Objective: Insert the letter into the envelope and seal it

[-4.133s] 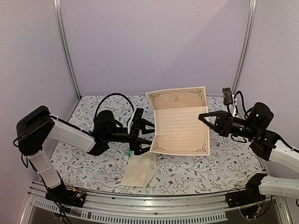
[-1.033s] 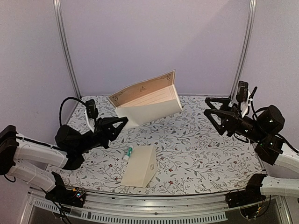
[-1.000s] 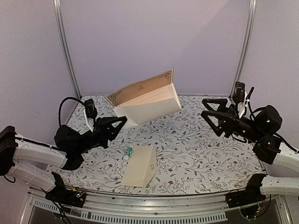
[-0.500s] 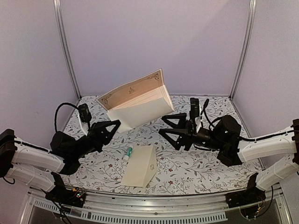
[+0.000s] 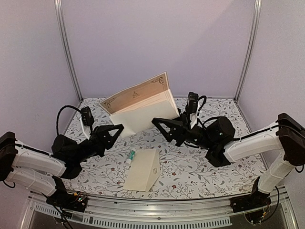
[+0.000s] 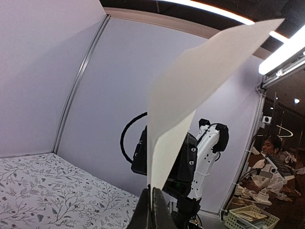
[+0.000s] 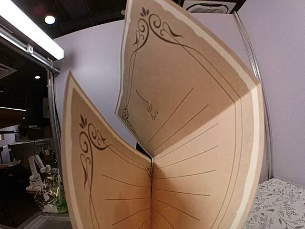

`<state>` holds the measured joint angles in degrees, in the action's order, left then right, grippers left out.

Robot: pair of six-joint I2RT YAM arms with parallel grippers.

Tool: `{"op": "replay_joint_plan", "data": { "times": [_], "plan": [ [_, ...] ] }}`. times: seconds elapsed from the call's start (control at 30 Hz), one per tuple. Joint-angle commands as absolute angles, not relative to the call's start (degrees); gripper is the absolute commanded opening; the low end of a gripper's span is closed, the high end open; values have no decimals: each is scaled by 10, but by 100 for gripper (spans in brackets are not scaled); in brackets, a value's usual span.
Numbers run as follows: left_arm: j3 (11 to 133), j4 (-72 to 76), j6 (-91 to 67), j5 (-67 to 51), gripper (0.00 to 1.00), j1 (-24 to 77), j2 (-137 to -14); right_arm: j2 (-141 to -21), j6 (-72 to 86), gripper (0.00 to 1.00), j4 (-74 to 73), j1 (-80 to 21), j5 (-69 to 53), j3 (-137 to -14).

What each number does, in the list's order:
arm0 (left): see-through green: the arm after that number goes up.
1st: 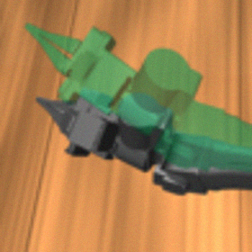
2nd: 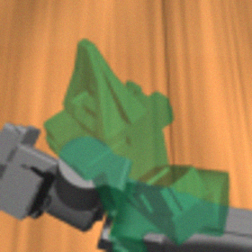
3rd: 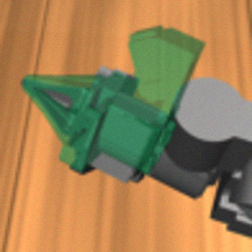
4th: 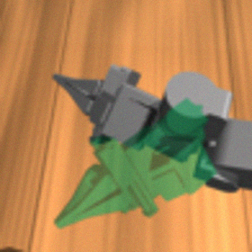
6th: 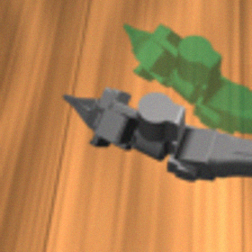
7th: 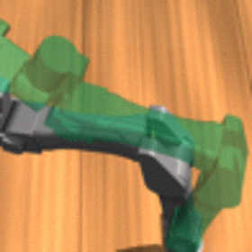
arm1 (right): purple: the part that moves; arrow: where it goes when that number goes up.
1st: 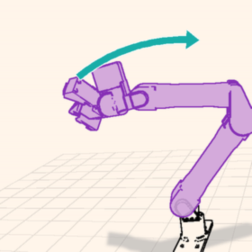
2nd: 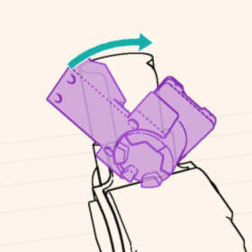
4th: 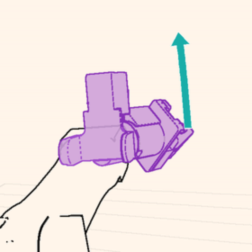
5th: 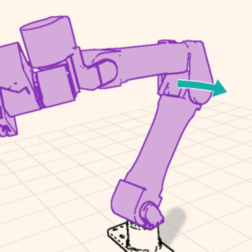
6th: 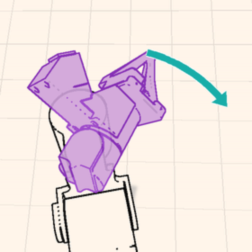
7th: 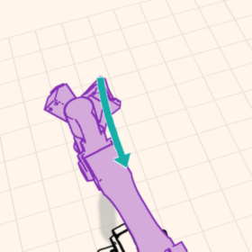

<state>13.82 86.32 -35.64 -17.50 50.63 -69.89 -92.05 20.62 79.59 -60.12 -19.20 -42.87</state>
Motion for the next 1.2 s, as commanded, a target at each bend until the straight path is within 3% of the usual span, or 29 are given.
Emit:
{"op": "replay_joint_plan", "data": {
  "times": [0.0,0.1,0.2,0.27,0.4,0.5,0.83,0.97,1.17],
  "plan": [
    [138,931,-360,-187,0,516,-697,-935,205,50,828,-606,-194,-449],
    [136,936,-360,-184,1,516,-696,-943,208,34,827,-606,-201,-457],
    [134,940,-357,-185,11,517,-696,-946,210,21,825,-606,-201,-457],
    [130,946,-356,-183,21,517,-695,-942,210,17,823,-606,-198,-455],
    [123,952,-352,-180,54,516,-689,-933,208,13,814,-606,-195,-452],
    [123,944,-346,-181,68,516,-685,-929,207,9,810,-606,-196,-452],
    [144,884,-291,-211,67,517,-673,-930,224,1,767,-606,-242,-470],
    [150,890,-284,-237,58,516,-684,-935,240,0,755,-606,-279,-481],
    [160,903,-278,-283,36,516,-702,-937,258,0,726,-604,-340,-506]
  ]
}}
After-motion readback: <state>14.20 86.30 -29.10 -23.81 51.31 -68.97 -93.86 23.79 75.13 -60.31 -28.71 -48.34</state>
